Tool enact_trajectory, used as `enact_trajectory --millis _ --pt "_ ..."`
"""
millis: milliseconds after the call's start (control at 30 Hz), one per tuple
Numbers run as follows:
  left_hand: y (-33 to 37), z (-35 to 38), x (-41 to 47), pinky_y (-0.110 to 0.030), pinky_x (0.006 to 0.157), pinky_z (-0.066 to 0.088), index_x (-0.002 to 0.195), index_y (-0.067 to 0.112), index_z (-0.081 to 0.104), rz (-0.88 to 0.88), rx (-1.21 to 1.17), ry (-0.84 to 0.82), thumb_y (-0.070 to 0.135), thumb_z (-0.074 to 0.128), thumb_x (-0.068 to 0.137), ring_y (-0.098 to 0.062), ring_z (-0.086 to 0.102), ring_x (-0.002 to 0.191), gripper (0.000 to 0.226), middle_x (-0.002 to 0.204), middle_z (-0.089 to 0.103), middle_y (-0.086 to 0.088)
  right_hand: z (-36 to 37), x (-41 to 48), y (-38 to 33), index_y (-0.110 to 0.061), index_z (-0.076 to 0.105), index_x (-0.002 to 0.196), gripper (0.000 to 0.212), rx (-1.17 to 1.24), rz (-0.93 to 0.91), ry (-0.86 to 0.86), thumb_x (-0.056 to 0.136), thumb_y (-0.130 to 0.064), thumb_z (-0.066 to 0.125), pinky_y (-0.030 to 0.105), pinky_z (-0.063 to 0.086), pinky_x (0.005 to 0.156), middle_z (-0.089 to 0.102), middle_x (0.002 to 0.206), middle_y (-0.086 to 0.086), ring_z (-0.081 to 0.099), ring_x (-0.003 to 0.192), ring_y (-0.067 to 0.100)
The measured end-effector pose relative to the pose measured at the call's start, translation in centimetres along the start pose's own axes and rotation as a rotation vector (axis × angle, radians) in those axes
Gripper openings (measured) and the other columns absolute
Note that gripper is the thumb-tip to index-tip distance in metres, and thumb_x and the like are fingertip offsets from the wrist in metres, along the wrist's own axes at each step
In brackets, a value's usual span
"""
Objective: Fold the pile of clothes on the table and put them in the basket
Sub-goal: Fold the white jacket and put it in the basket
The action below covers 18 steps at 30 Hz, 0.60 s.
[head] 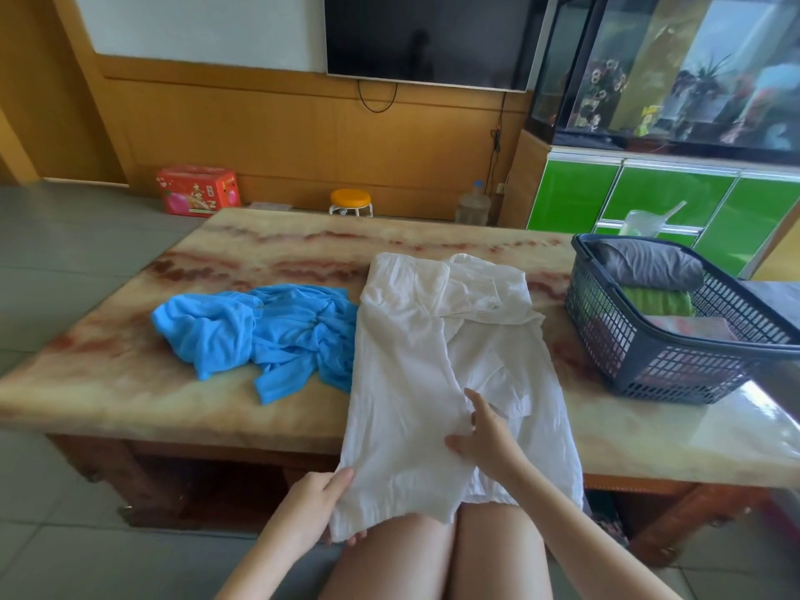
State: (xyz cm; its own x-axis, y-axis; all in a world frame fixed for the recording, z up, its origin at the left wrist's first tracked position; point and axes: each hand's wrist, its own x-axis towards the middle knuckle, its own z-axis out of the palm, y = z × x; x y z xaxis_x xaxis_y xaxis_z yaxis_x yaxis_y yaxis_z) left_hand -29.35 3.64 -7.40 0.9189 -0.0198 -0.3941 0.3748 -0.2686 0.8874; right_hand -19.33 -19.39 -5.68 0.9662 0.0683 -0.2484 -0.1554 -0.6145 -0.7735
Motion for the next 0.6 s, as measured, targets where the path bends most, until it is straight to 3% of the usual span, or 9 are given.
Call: enact_trajectory --millis 100,167,233,300,400,500,600 --pt "-1.6 -0.7 -0.3 -0.026 0.052 0.041 0.094 0.009 0.072 -0.093 0.049 -0.051 0.048 0.038 0.095 -0.020 0.062 0.063 0.052 0.070 0.070 -0.002 0.3 -0.6 0.3 -0.018 0.022 0.147 0.085 -0.010 0.020 -0.091 0.080 -0.012 0.072 0.023 0.050 0.050 0.057 0.104 0.008 0.059 0.073 0.016" --pt "-2.2 -1.2 -0.2 -0.024 0.055 0.043 0.096 0.021 0.072 -0.151 0.039 -0.072 0.042 0.039 0.098 -0.011 0.062 0.074 0.039 0.079 0.071 0.009 0.5 -0.6 0.7 -0.019 0.019 0.147 0.090 -0.074 0.020 -0.097 0.077 -0.023 0.075 0.026 0.053 0.061 0.060 0.100 0.004 0.060 0.076 0.016" --pt "-2.4 -1.3 0.3 -0.025 0.077 0.047 0.098 0.029 0.067 -0.147 0.003 -0.038 0.042 0.040 0.098 -0.006 0.062 0.093 0.031 0.096 0.070 0.015 0.5 -0.3 1.0 -0.020 0.014 0.148 0.096 -0.291 0.004 -0.093 0.075 -0.039 0.074 0.035 0.051 0.082 0.060 0.110 0.004 0.060 0.097 0.022" --pt "-1.8 -1.4 1.1 -0.025 0.089 0.040 0.097 0.033 0.061 -0.088 -0.060 0.109 0.046 0.043 0.095 -0.006 0.057 0.102 0.022 0.099 0.063 0.019 0.2 0.1 0.7 -0.019 0.013 0.148 0.093 -0.445 -0.021 -0.010 0.079 -0.048 0.067 0.034 0.048 0.085 0.057 0.120 0.004 0.056 0.108 0.022" --pt "0.0 -1.0 2.7 -0.027 0.084 0.044 0.096 0.032 0.059 -0.051 -0.206 0.190 0.048 0.049 0.091 -0.008 0.058 0.099 0.019 0.098 0.063 0.016 0.0 0.9 -0.7 -0.020 0.019 0.147 0.082 -0.386 -0.084 0.121 0.084 -0.059 0.055 0.030 0.045 0.077 0.054 0.123 -0.001 0.055 0.110 0.018" --pt "-0.1 0.0 4.2 -0.031 0.080 0.053 0.103 0.021 0.062 -0.106 -0.097 0.147 0.042 0.062 0.086 -0.012 0.066 0.089 0.026 0.099 0.069 0.004 0.7 1.9 -1.3 -0.023 0.024 0.144 0.068 -0.463 -0.103 0.148 0.089 -0.047 0.055 0.027 0.042 0.072 0.057 0.119 -0.002 0.056 0.108 0.017" --pt "0.1 -0.1 4.7 -0.028 0.072 0.054 0.097 0.023 0.064 -0.069 0.174 0.200 0.040 0.060 0.087 -0.007 0.065 0.078 0.020 0.087 0.069 0.007 1.3 2.5 -0.9 -0.021 0.033 0.140 0.059 -0.574 -0.089 0.092 0.088 -0.034 0.057 0.030 0.043 0.088 0.047 0.125 0.000 0.043 0.121 0.021"
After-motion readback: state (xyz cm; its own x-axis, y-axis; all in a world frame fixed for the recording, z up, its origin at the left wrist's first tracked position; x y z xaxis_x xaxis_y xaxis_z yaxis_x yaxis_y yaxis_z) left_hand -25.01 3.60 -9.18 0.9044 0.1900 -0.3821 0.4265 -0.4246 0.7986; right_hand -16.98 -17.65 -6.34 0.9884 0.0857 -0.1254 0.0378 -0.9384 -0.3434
